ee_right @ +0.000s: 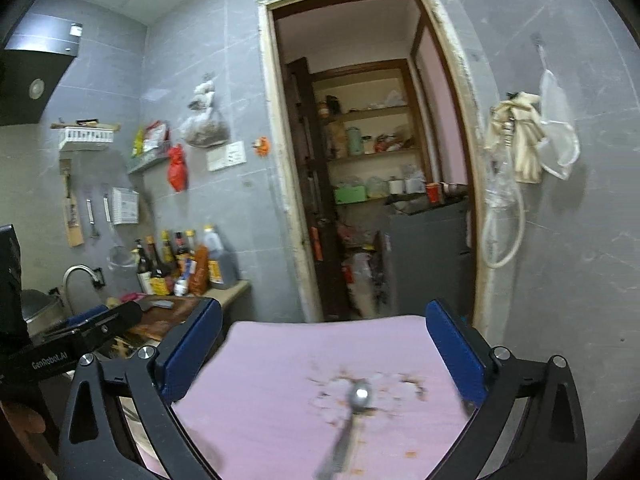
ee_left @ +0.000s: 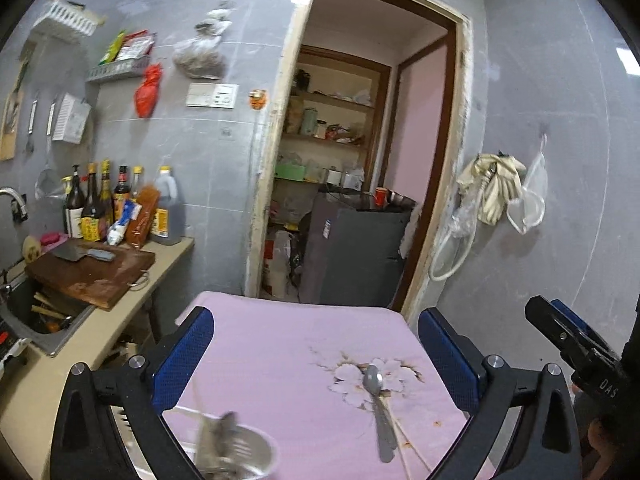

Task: Organize utensils
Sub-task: 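Move both tools back over the remaining spoon, knife and chopsticks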

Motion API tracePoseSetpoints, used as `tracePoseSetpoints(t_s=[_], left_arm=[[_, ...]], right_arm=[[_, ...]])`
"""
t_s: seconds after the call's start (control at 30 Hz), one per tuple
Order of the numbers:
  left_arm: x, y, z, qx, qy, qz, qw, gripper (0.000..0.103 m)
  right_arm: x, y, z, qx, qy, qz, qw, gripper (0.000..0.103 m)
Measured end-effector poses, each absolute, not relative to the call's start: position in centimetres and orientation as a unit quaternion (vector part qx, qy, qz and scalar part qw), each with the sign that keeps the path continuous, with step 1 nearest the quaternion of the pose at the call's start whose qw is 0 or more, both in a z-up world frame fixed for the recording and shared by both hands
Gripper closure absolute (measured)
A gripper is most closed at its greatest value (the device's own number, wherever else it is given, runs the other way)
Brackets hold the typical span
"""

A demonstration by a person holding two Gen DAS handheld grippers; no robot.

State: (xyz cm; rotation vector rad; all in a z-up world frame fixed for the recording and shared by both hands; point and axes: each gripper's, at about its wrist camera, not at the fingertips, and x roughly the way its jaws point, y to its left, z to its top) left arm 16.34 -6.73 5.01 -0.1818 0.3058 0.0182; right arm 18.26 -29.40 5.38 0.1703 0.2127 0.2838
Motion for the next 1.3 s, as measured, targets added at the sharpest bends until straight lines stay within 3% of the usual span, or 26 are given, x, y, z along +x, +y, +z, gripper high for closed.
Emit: tracePoseSetpoints(t_s=[0.6,0.97,1.03,1.1,1.3], left_arm=[[23.5,-16.5,1.1,-0.089,0.214,-0.009,0.973,0.0],[26.9,-17.5,-6.1,-0.102,0.304,-0.012,0.947,0.0],[27.0,-17.3,-7.1,-0.104,0.317,-0.014,0.943,0.002],[27.1,-17.1,-8.1,-0.104,0.33,-0.019,0.938,0.011],[27.6,-16.6,-10.8,-0.11,0.366,-0.042,0.923,0.033]], right_arm=[[24.0,-40.8,-1.6,0.098,0.185,0.095,0.973,0.003],[27.1,-40.9,-8.8,0.112,0.262,0.12,0.951,0.003],[27.5,-40.7,-10.1,0.115,0.277,0.13,0.945,0.008],[28.0,-40.0,-11.4,0.114,0.299,0.141,0.937,0.025],[28.4,-37.3,-14.5,0.11,0.341,0.178,0.916,0.048]])
